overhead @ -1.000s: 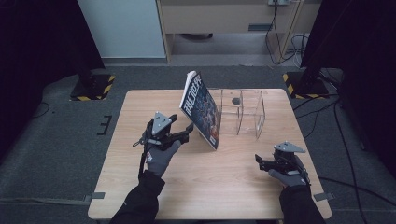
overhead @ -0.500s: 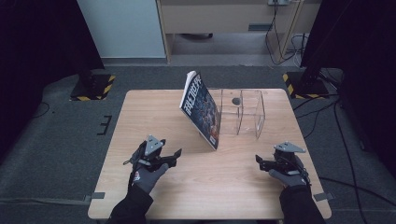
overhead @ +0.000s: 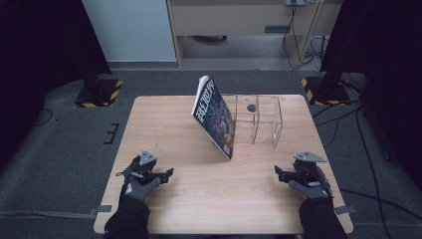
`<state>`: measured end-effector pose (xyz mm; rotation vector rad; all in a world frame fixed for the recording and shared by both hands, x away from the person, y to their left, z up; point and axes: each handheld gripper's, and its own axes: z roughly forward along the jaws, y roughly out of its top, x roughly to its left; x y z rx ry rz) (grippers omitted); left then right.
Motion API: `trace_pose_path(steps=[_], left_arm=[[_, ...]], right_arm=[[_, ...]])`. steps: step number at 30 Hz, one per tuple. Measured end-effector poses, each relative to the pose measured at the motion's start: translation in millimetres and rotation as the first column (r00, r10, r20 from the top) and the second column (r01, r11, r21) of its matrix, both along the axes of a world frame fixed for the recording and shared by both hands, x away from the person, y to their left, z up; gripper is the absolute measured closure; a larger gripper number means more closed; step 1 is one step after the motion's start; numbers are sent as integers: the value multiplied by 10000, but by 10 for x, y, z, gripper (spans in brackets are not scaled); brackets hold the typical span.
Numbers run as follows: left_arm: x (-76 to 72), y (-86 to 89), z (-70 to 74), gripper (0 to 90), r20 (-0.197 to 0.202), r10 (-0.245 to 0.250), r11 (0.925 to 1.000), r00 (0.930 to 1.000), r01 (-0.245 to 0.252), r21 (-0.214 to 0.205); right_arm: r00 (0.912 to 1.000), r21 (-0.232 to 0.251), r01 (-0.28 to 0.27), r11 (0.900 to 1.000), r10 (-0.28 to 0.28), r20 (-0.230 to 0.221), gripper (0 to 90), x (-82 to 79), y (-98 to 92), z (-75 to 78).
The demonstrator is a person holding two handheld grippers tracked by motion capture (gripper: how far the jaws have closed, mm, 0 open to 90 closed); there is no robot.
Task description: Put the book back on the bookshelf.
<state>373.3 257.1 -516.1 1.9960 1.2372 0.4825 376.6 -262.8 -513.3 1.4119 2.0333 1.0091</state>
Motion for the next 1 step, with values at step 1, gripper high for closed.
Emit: trace_pose_path(steps=[1], left_arm=[[13, 44, -26, 162, -195, 125, 9999, 9997, -122, 122]], right_arm=[[9999, -56, 90, 9999, -90, -64, 84, 11, -18, -6]])
